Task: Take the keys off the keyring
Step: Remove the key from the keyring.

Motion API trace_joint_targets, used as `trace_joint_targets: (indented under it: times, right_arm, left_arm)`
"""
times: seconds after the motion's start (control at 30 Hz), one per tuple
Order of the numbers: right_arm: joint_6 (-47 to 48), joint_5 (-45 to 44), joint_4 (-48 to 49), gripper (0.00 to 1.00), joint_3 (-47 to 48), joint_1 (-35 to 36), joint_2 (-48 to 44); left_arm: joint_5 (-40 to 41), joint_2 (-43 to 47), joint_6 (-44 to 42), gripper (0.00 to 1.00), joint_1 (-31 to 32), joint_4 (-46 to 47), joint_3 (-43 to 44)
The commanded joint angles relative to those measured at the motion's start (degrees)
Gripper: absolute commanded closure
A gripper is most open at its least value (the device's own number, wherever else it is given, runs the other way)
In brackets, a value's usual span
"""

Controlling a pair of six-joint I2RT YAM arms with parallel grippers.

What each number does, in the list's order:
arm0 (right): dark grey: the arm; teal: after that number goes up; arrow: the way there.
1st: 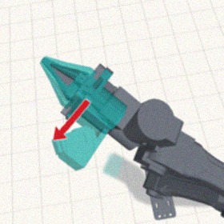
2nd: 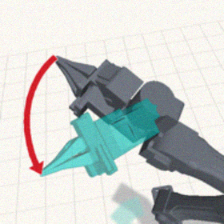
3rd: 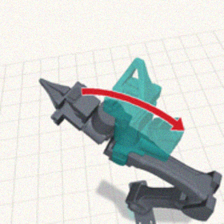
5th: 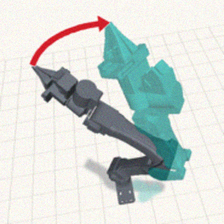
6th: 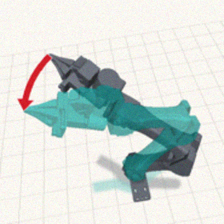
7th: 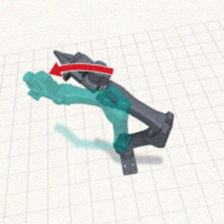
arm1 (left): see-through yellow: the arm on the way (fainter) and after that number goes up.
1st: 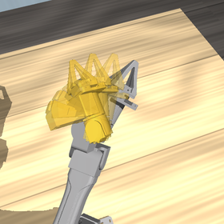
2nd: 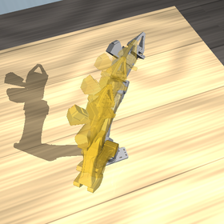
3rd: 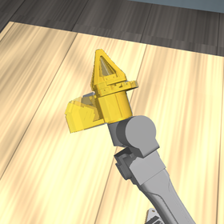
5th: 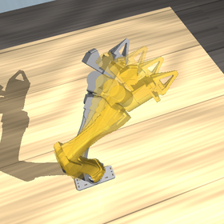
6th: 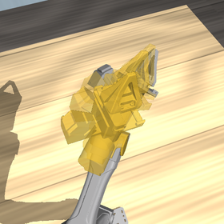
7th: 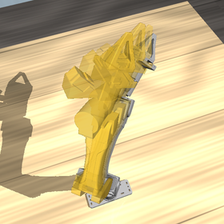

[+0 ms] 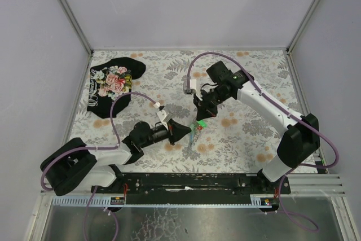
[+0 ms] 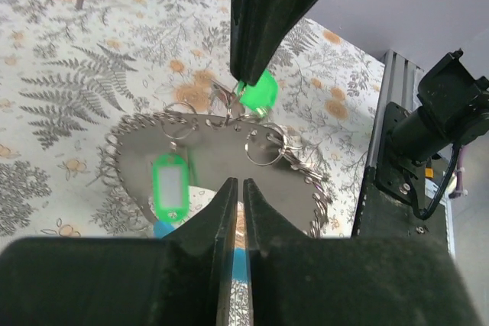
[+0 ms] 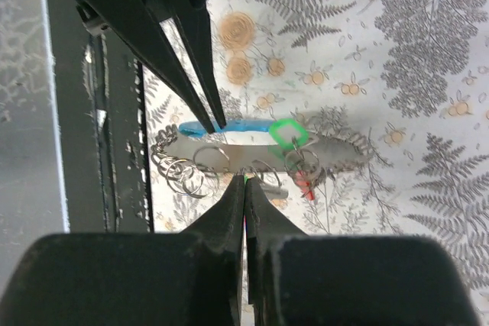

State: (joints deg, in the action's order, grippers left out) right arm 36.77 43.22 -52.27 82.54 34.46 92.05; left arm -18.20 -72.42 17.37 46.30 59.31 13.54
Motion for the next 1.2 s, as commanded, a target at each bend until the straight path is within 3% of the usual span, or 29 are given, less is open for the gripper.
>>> trace_joint_targets:
  times: [0.0, 0.27, 1.17]
  right_arm:
    - [2.67, -5.56, -1.52, 1.00, 2.54, 1.46, -0.69]
    - [3.10, -6.57, -0.75, 1.00, 1.45, 2.82, -0.34]
    - [1.28, -3.19, 1.38, 1.00, -0.01, 3.19, -0.40]
  left_arm:
    - [-1.45, -1.13, 0.42, 0.92, 0.13, 0.64, 0.77]
    - [-0.90, 1.78, -0.49, 0.73, -0.10, -1.87, 0.54]
    - [4.40, -5.75, 1.95, 0.71, 1.41, 4.24, 5.78]
